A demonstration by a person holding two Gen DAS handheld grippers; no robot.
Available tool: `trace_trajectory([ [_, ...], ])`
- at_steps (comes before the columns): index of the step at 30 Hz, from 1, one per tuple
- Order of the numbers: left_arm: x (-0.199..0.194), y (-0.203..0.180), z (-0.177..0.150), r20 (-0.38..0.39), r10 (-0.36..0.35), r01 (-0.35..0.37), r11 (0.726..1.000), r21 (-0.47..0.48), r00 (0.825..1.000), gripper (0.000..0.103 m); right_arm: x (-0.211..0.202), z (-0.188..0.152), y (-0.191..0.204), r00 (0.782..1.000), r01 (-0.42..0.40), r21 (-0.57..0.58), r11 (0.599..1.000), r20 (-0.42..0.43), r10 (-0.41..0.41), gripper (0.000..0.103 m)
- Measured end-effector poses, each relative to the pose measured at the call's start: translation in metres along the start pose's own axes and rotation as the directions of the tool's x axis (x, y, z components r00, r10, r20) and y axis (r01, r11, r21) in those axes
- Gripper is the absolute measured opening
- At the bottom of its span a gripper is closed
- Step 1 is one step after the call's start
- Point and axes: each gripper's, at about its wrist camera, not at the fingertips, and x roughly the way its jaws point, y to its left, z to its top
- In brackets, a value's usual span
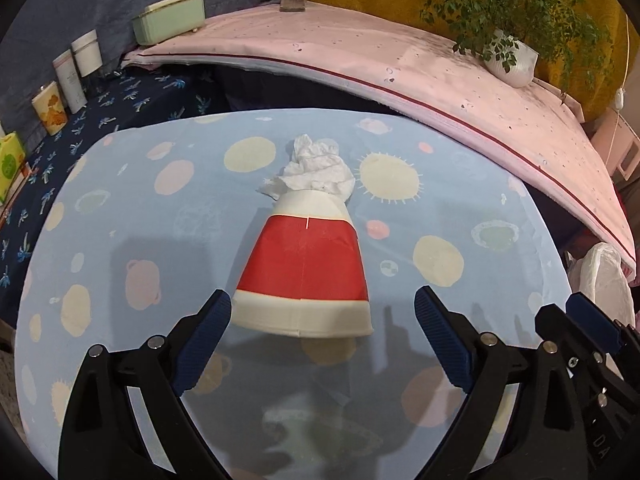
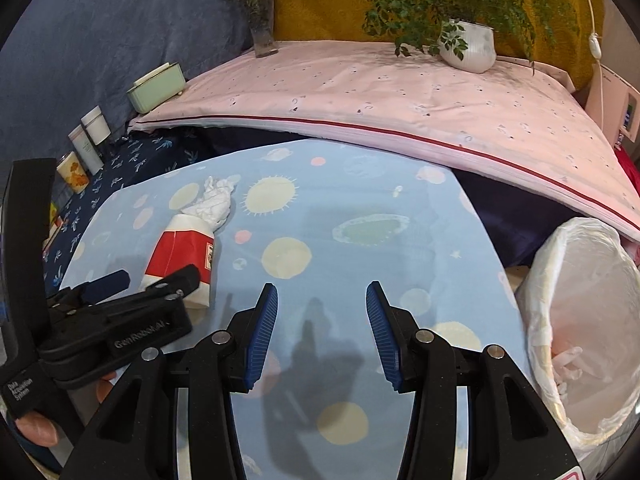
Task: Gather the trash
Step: 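Grasp the red-and-white paper cup with the left tool while the right tool grasps the white tissue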
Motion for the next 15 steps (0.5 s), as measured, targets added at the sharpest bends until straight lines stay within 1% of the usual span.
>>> trace_trajectory([
  [4,0.016,0.007,0.003,-0.030,-0.007,0.007,1.000,-0.030,1.000,0.088,0.012,0.005,0.009,1.000,0.000,-0.003,1.000,-0.008,0.000,0.046],
  [6,0.020,0.011,0.003,-0.031,-0.012,0.011,0.999,-0.044,0.999,0.081,0.017,0.008,0.013,1.000,-0.002,-0.005,1.000,-0.013,0.002,0.046],
  [7,0.022,0.016,0.002,-0.046,-0.031,0.028,0.998,-0.056,0.998,0.077,0.019,0.009,0.014,1.000,-0.003,-0.006,1.000,-0.015,0.003,0.046],
  [10,0.019,0.025,0.001,-0.032,-0.060,0.057,0.994,-0.088,0.998,0.076,0.028,0.013,0.023,1.000,-0.013,-0.015,1.000,-0.023,0.013,0.046],
  [13,0.015,0.032,0.000,-0.025,-0.065,0.062,0.993,-0.101,0.998,0.075,0.036,0.018,0.033,0.999,-0.025,-0.028,0.999,-0.027,0.024,0.046],
  [15,0.012,0.040,0.000,-0.019,-0.065,0.063,0.990,-0.127,0.998,0.075,0.041,0.023,0.040,0.999,-0.035,-0.032,0.999,-0.026,0.034,0.046],
])
